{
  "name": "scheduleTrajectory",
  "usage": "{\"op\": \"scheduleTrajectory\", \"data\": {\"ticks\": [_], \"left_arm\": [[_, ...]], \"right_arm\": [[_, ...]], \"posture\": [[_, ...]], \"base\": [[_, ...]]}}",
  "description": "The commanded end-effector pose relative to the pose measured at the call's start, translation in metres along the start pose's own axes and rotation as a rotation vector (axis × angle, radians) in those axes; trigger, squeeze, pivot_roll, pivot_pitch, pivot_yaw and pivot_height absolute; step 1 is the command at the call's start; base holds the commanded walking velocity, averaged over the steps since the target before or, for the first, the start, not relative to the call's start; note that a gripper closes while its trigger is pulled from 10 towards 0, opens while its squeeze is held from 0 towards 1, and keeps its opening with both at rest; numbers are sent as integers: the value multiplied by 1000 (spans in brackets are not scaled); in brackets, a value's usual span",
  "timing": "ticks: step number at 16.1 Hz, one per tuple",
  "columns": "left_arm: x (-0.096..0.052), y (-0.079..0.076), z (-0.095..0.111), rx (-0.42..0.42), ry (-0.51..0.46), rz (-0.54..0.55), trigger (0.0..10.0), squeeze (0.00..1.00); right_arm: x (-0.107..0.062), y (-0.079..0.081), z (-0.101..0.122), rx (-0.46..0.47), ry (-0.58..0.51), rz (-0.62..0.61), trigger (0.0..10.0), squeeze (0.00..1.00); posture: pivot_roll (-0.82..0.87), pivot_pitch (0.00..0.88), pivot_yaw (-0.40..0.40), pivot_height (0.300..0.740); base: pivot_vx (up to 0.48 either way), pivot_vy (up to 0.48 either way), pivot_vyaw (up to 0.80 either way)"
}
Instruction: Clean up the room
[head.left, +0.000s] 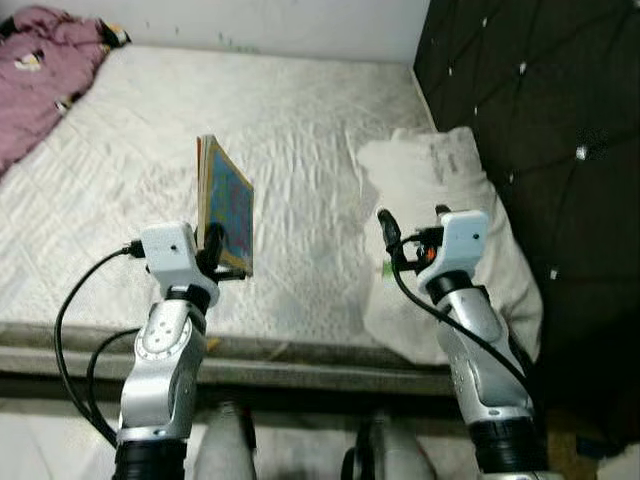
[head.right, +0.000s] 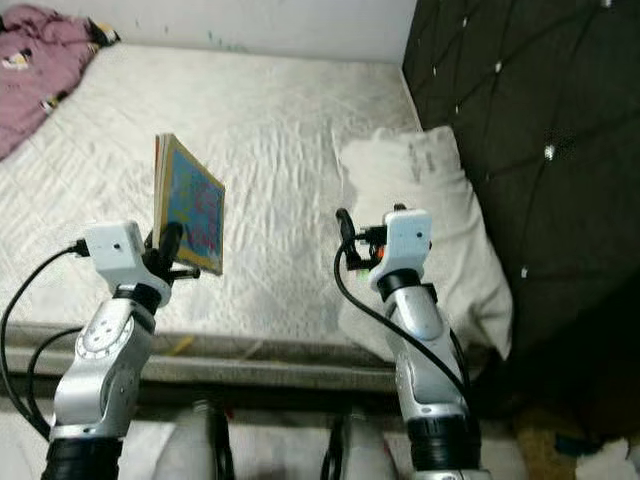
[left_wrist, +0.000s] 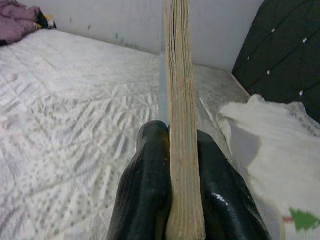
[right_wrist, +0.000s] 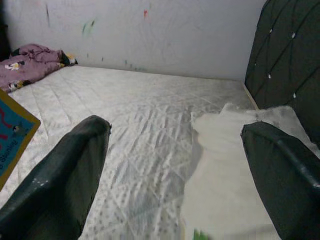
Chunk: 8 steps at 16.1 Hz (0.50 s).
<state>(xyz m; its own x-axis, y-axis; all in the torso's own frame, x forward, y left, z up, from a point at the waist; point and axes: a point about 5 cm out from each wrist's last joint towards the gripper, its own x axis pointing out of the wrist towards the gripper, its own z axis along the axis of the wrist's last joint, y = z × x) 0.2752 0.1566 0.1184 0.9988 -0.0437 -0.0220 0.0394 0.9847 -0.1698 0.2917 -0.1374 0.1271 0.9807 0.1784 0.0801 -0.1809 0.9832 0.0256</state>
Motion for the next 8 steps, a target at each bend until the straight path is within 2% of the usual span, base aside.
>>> {"op": "scheduleTrajectory", "data": {"ticks": [1, 7, 8], "left_arm": [[2, -2, 11, 7, -46, -10, 10000, 0], [0, -1, 12, -34, -52, -21, 10000, 0], [-1, -1, 12, -38, -54, -25, 10000, 0]], "right_arm": [[0, 1, 2, 1, -1, 5, 10000, 0], [2, 1, 2, -4, 3, 18, 10000, 0], [2, 1, 2, -6, 3, 22, 10000, 0]], "posture": [[13, 36, -34, 621], [18, 34, -41, 621], [18, 34, -41, 621]], "base": [[0, 0, 0], [0, 0, 0], [281, 0, 0]]}}
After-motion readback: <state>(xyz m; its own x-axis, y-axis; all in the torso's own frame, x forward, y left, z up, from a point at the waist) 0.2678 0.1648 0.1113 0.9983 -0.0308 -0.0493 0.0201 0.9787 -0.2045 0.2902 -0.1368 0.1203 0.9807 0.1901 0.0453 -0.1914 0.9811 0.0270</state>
